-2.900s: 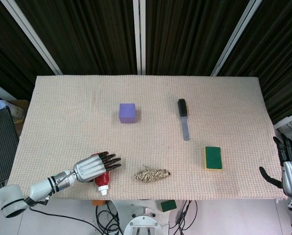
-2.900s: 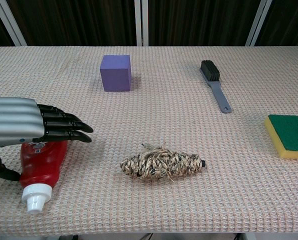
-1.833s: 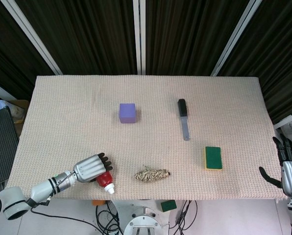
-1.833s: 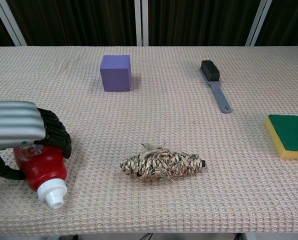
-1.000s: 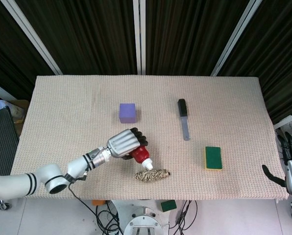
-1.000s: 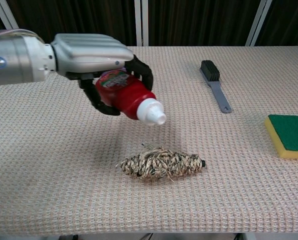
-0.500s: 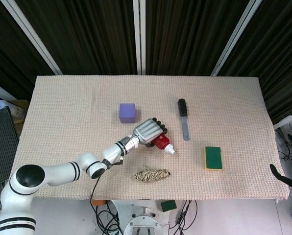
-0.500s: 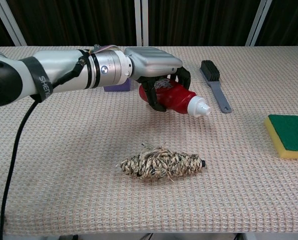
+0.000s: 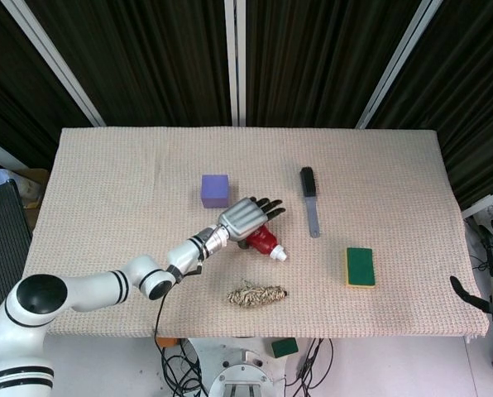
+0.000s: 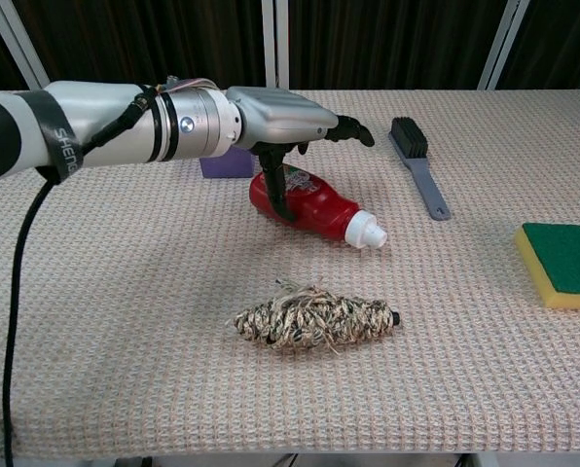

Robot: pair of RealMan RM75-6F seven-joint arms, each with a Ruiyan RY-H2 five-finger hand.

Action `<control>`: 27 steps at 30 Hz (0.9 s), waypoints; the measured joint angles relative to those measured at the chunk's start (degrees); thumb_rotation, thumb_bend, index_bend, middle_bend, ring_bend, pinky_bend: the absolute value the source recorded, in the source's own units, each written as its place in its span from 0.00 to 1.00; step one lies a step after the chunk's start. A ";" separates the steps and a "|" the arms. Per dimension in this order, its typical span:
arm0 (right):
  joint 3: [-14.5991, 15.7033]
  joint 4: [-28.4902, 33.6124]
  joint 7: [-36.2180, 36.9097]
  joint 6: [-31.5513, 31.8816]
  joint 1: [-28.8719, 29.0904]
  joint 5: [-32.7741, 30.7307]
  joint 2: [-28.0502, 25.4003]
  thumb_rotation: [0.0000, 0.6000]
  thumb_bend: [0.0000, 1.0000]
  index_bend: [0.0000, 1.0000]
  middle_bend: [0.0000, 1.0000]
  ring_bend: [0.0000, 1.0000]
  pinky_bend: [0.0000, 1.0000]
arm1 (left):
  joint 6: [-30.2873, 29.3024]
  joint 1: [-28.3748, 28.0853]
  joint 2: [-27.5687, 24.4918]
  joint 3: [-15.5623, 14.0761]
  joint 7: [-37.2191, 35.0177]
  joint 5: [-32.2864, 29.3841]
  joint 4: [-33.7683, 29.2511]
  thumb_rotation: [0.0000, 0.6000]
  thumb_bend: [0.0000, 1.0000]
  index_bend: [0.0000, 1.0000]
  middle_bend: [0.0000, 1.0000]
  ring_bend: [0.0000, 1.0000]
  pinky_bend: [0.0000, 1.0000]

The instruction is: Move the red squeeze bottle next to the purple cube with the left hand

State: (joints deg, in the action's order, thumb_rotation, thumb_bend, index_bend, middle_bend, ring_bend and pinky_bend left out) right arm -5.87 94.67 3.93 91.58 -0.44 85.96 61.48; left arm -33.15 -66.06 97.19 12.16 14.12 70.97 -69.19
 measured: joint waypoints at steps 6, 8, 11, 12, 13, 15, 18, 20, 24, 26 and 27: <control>-0.03 0.30 0.02 0.22 -0.07 0.15 -0.21 1.00 0.21 0.00 0.00 0.00 0.00 | -3.01 1.21 -3.25 -0.25 1.15 -0.22 -5.68 1.00 0.00 0.00 0.01 0.07 0.28; 0.08 0.16 0.00 0.16 -0.08 0.21 -0.22 1.00 0.21 0.00 0.00 0.00 0.00 | -5.27 2.39 -5.97 -0.26 1.66 0.03 -9.78 1.00 0.00 0.00 0.01 0.06 0.28; 0.17 -0.30 0.19 -0.08 -0.04 0.17 -0.06 1.00 0.21 0.00 0.00 0.00 0.00 | -9.74 5.17 -11.49 -0.54 2.82 0.62 -17.77 1.00 0.00 0.02 0.03 0.06 0.28; 0.21 -0.59 0.30 -0.23 0.01 0.16 0.09 1.00 0.21 0.00 0.00 0.00 0.00 | -11.69 6.40 -13.52 -0.78 3.40 1.00 -20.56 1.00 0.00 0.03 0.04 0.07 0.28; 0.24 -0.86 0.35 -0.32 0.05 0.17 0.25 1.00 0.21 0.00 0.00 0.00 0.00 | -14.80 8.33 -16.22 -1.24 4.42 1.73 -24.29 1.00 0.00 0.03 0.05 0.07 0.28; 0.33 -1.78 0.29 -0.33 0.14 0.40 0.77 1.00 0.21 0.00 0.00 0.00 0.00 | -20.53 11.76 -19.71 -2.30 6.53 3.33 -29.17 1.00 0.00 0.05 0.06 0.06 0.28; 0.57 -4.24 -0.30 0.22 0.12 1.19 2.02 1.00 0.21 0.00 0.00 0.00 0.00 | -32.20 19.16 -24.15 -5.06 9.44 6.75 -33.32 0.97 0.00 0.05 0.07 0.07 0.28; 0.80 -6.35 -1.01 0.75 -0.07 1.56 3.04 1.00 0.21 0.00 0.00 0.00 0.00 | -40.98 25.98 -26.53 -7.73 9.46 8.81 -33.85 0.87 0.00 0.05 0.07 0.07 0.27; 1.55 -11.25 -2.18 1.43 -0.93 1.52 5.59 1.00 0.21 0.00 0.00 0.00 0.00 | -53.86 40.04 -29.23 -13.33 4.94 11.16 -31.43 0.78 0.00 0.05 0.07 0.07 0.27; 2.03 -12.38 -2.76 1.25 -1.29 1.25 6.41 1.00 0.21 0.00 0.00 0.00 0.00 | -58.37 46.73 -29.56 -16.01 0.48 11.98 -28.21 0.78 0.00 0.05 0.07 0.07 0.27; 2.35 -12.56 -3.15 0.97 -1.42 1.18 6.63 1.00 0.21 0.00 0.00 0.00 0.00 | -59.75 49.05 -29.53 -17.01 -1.49 12.32 -26.54 0.78 0.00 0.05 0.07 0.07 0.27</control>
State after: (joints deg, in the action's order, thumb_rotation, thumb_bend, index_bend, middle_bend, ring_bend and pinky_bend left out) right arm -3.52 82.11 0.78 92.56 -1.86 87.13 68.11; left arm -92.90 -17.01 67.66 -4.85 12.64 83.29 -95.73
